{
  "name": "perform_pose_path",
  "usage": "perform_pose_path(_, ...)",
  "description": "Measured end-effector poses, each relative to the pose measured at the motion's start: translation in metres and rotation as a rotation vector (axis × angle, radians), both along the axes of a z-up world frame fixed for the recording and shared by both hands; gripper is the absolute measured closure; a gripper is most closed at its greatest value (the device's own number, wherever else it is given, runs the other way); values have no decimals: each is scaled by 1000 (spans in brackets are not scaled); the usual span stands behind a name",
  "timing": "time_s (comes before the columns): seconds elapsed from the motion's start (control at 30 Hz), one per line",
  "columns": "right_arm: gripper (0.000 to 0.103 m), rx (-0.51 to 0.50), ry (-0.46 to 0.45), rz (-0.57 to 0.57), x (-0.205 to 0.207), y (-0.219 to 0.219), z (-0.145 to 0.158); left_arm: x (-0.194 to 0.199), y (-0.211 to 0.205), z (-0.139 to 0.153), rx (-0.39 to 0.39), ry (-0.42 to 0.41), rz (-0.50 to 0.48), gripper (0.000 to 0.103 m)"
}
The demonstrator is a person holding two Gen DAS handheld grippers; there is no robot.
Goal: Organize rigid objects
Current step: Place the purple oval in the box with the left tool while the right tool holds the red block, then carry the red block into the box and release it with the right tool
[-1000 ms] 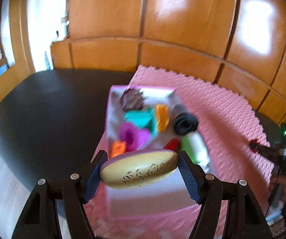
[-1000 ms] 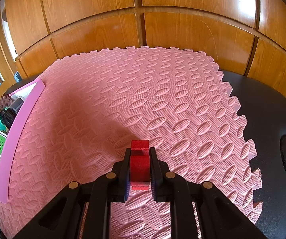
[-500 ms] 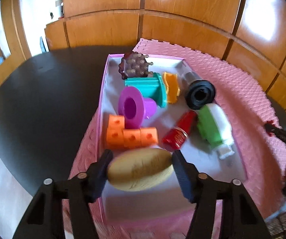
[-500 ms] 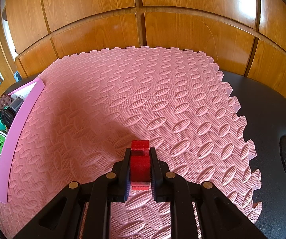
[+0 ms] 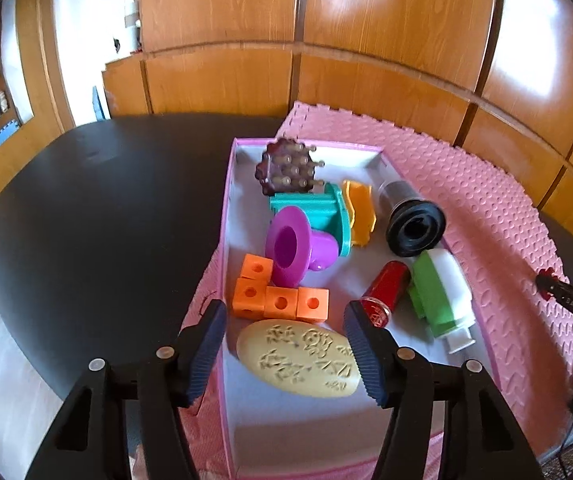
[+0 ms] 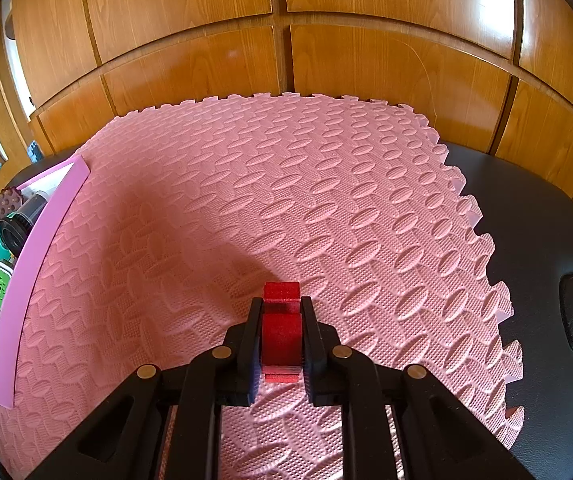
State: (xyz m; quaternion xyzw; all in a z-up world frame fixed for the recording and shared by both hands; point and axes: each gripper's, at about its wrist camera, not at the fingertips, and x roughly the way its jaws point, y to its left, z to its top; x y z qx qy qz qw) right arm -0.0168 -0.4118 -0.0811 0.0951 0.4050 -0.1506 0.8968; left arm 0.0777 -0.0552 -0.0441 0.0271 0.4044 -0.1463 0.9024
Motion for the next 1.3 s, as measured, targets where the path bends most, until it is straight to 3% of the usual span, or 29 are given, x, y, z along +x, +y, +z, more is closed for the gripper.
perform_pose_path(0.17,88,-6,2,2,0,0,0,-16,2,14,21,-72,16,35)
perform_pose_path(0.63,88,-27,10,11,2,1,0,-26,10,24,42,-72,100,32)
perform_pose_path(0.87,89,-104,44,14,5,12,0,-27,18,22,36,-58,107,32)
perform_pose_path(1.0,89,-75,60,5,3,15,3,-27,24,18,31,-48,118,32)
perform_pose_path(1.3,89,0,-31,85,0,52,38,-25,36,19,8,-53,145,32)
